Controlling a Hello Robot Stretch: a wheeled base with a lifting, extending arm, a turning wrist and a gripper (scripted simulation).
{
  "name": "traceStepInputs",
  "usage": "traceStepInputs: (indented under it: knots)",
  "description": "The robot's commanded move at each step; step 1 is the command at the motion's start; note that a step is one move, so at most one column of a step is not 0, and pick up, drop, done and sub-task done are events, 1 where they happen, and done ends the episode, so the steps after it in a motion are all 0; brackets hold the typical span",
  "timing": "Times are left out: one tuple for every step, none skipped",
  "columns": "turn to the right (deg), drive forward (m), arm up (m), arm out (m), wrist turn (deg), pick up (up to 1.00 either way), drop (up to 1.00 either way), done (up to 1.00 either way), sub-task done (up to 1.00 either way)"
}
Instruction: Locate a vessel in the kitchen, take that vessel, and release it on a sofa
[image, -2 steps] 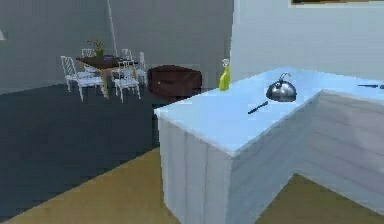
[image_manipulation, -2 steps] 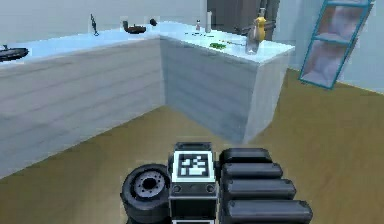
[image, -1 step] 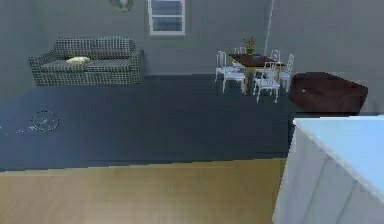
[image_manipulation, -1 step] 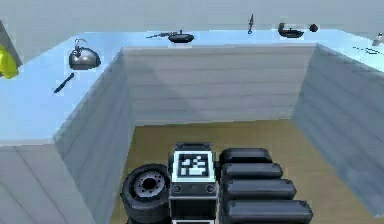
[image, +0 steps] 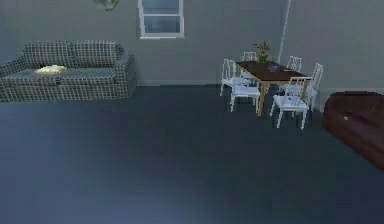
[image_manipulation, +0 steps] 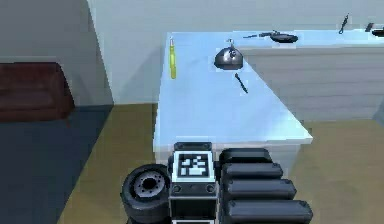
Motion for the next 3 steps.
traceStepInputs:
  knots:
    - [33.0, 0.0, 0.0, 0.0, 0.0, 0.0, 0.0, 0.0, 0.0]
    - [0.0, 1.0, 0.0, 0.0, 0.0, 0.0, 0.0, 0.0, 0.0]
    - [0.0, 1.0, 0.0, 0.0, 0.0, 0.0, 0.0, 0.0, 0.0]
